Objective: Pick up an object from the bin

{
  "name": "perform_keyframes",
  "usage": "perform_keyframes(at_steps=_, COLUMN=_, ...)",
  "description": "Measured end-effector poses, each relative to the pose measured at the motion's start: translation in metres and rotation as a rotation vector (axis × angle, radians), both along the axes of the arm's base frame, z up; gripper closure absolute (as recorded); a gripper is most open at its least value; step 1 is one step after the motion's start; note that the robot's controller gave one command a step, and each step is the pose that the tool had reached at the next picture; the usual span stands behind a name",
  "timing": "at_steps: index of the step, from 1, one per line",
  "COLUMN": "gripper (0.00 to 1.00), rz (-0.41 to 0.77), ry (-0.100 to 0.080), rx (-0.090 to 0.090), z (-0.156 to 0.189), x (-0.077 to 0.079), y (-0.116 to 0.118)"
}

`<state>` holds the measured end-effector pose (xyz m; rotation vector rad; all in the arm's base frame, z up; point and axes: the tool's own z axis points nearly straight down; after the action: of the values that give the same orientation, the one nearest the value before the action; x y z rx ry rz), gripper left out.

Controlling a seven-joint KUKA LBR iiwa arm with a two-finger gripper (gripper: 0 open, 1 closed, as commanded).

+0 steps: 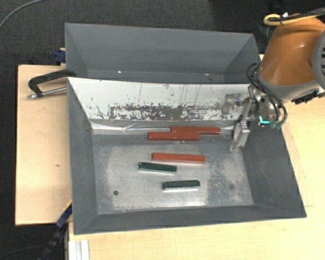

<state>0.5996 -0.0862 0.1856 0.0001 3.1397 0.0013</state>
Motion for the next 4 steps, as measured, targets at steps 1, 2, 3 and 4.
perform_keyframes(at_steps=1, gripper=0.00, rz=0.119, ry=0.008, rx=0.004, z=-0.050, x=-0.062, y=0.108)
perform_keyframes(at_steps=2, gripper=1.00, rz=0.111, ry=0.001, rx=0.000, z=-0.047, x=-0.060, y=0.103)
perform_keyframes(at_steps=3, gripper=0.00, rz=0.112, ry=0.001, rx=0.000, z=-0.047, x=-0.060, y=0.103)
perform_keyframes(at_steps=4, gripper=0.00, rz=0.252, ry=-0.006, rx=0.000, z=-0.115, x=-0.022, y=0.096)
